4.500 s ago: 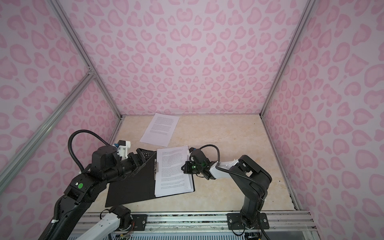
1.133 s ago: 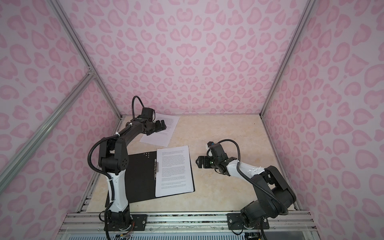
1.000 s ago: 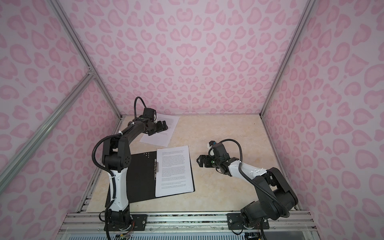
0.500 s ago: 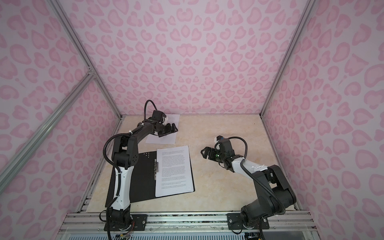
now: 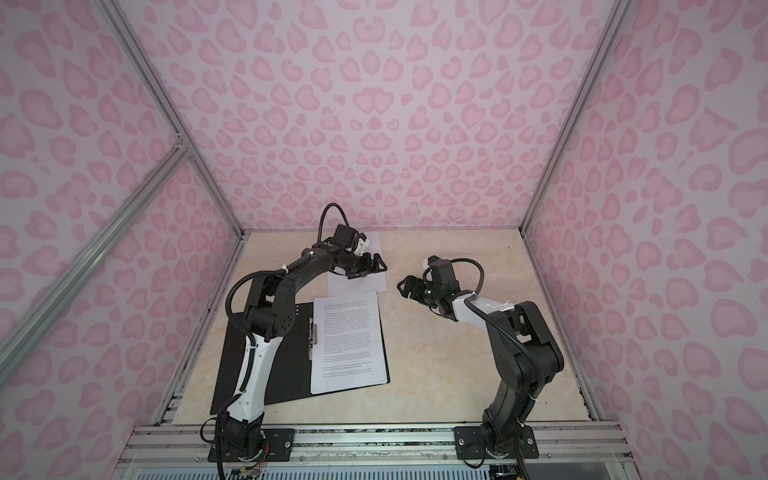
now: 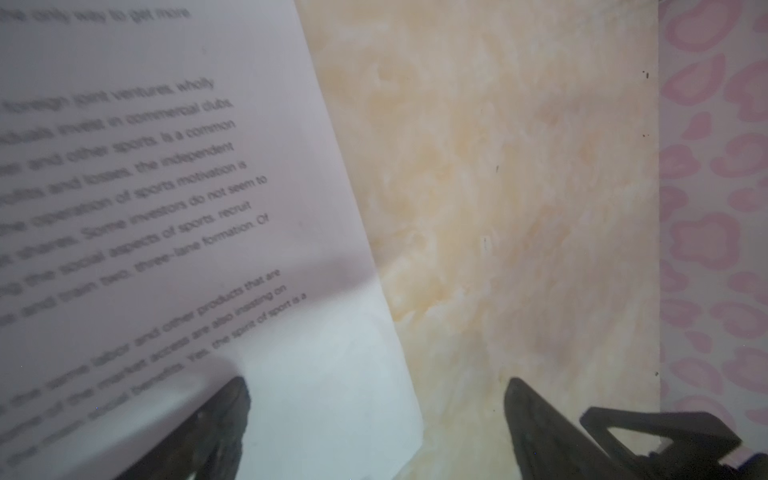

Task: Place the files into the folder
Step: 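Reach both grippers toward the last loose sheet farther from the robot, then pinch the loose sheet's edge with the right gripper beside the left gripper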

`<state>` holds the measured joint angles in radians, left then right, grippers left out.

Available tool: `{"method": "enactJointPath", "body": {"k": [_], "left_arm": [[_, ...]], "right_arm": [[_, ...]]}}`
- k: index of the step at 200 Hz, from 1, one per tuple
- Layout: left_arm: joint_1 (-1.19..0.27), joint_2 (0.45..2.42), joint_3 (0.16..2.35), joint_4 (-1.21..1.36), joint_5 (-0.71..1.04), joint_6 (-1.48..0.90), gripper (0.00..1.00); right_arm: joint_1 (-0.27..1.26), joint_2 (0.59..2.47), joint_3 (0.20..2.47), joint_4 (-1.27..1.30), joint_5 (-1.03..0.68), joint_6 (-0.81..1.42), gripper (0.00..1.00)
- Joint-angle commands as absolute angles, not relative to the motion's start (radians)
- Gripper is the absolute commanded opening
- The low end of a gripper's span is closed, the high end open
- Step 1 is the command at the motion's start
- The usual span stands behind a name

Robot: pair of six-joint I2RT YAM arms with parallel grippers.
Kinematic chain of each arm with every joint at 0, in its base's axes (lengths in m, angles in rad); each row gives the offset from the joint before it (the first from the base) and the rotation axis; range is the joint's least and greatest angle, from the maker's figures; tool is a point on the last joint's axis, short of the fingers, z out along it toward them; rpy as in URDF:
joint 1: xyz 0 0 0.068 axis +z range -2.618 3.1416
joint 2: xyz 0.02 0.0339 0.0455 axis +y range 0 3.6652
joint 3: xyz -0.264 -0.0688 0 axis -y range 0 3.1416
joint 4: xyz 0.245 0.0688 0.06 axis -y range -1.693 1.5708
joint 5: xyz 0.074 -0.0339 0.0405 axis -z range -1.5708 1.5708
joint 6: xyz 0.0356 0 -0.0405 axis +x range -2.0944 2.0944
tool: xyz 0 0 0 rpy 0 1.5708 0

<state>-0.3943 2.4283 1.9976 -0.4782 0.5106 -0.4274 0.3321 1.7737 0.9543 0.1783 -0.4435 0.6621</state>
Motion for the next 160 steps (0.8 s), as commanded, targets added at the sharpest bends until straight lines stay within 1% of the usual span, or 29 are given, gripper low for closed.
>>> {"method": "enactJointPath", "body": {"k": [1, 35, 75, 129, 160], "left_arm": [[-0.37, 2.35, 1.999, -0.476, 0.59, -0.48, 0.98], [-0.31, 2.311, 1.993, -0.436, 0.628, -0.511, 0.98], [-0.246, 2.356, 1.996, -0.433, 0.627, -0.523, 0.98], [-0.229, 2.423, 1.991, -0.455, 0.622, -0.533, 0.98], [-0.237, 2.419, 1.938, -0.435, 0.606, -0.56, 0.98]], "right_arm": [[0.335, 1.823, 0.995, 0.196, -0.481, 0.673, 0.87], [0.357, 1.902, 1.06, 0.202, -0.509, 0.694, 0.86], [0.395, 1.989, 1.14, 0.192, -0.523, 0.73, 0.85], [0.441, 2.094, 1.223, 0.162, -0.492, 0.81, 0.84], [0.469, 2.153, 1.286, 0.135, -0.466, 0.854, 0.84]]}}
